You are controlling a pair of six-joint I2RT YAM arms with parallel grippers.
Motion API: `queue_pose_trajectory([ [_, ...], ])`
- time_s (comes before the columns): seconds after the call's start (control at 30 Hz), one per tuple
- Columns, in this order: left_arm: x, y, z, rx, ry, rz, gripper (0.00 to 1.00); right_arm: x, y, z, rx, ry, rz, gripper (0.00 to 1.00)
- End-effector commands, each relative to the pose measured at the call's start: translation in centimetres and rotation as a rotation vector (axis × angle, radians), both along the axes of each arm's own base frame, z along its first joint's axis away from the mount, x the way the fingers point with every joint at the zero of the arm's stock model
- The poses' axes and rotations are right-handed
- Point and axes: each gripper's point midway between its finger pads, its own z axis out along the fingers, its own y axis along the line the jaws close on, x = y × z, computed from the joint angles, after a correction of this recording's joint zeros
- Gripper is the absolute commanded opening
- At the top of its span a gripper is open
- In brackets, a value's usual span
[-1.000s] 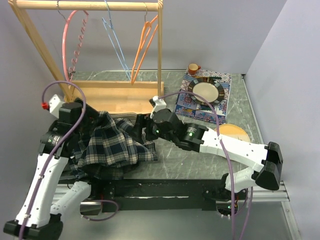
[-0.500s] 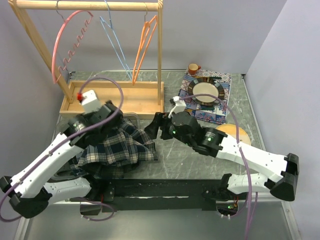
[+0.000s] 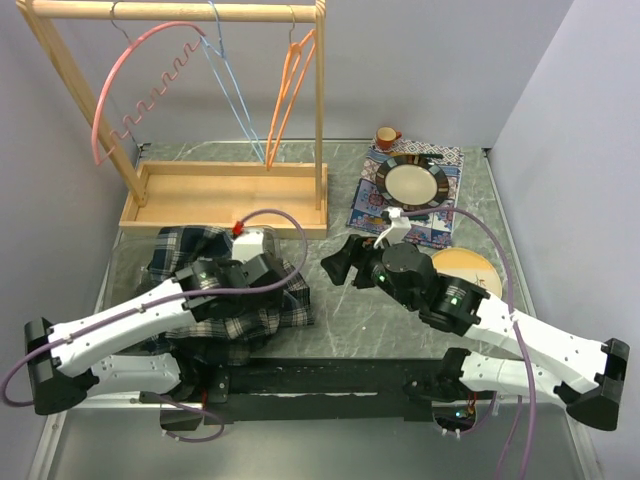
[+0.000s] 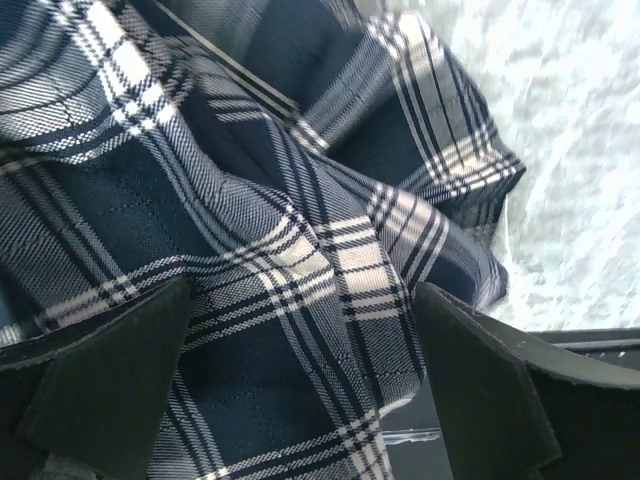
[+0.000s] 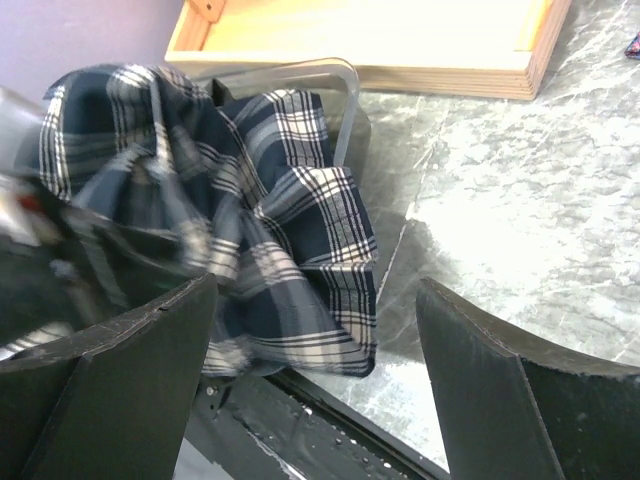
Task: Remove the skirt from the hanger
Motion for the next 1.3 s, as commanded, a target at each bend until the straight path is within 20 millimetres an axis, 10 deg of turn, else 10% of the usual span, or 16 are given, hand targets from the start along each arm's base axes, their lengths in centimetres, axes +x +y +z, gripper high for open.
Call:
queue_pose_trajectory([
  [0.0,-0.5,-2.7,-3.5,-0.059,0.062,-0.053,0.99,0.5,-0.8,2.2,0.089,-0.049,-0.051,0.87],
  [0.07,0.2,-0.5,-5.2,-0.011,0.081,0.054,0.95,0.4,-1.0,2.9,0.106,-0.065,-0.050,0.87],
  [0.17,2.0,3.8,-6.4,-0.002,0.140,0.222,0.60,0.1,-1.3,3.9,0.128,-0.080,-0.047,0.87],
  [0.37,5.6,10.4,-0.1,-0.177,-0.105,0.466,0.01,-0.3,-1.6,5.3,0.175,-0.110,-0.031,0.87],
  [0.57,6.4,15.2,1.7,-0.094,-0.173,0.684,0.01,-0.6,-1.9,6.1,0.193,-0.126,-0.025,0.87],
  [0.77,7.5,13.7,-2.4,-0.186,-0.100,0.728,0.01,-0.9,-1.4,5.4,0.224,-0.114,-0.002,0.86],
  [0.9,6.6,13.8,-8.6,-0.243,-0.006,0.826,0.01,-0.8,-1.0,4.8,0.210,-0.104,0.001,0.86],
  [1.03,7.4,14.4,-8.8,-0.228,-0.047,0.832,0.02,-0.8,-0.8,4.8,0.215,-0.105,0.010,0.86],
  [1.27,9.2,15.1,0.7,-0.255,-0.219,0.772,0.81,-1.0,-1.3,5.7,0.228,-0.107,0.001,0.86],
])
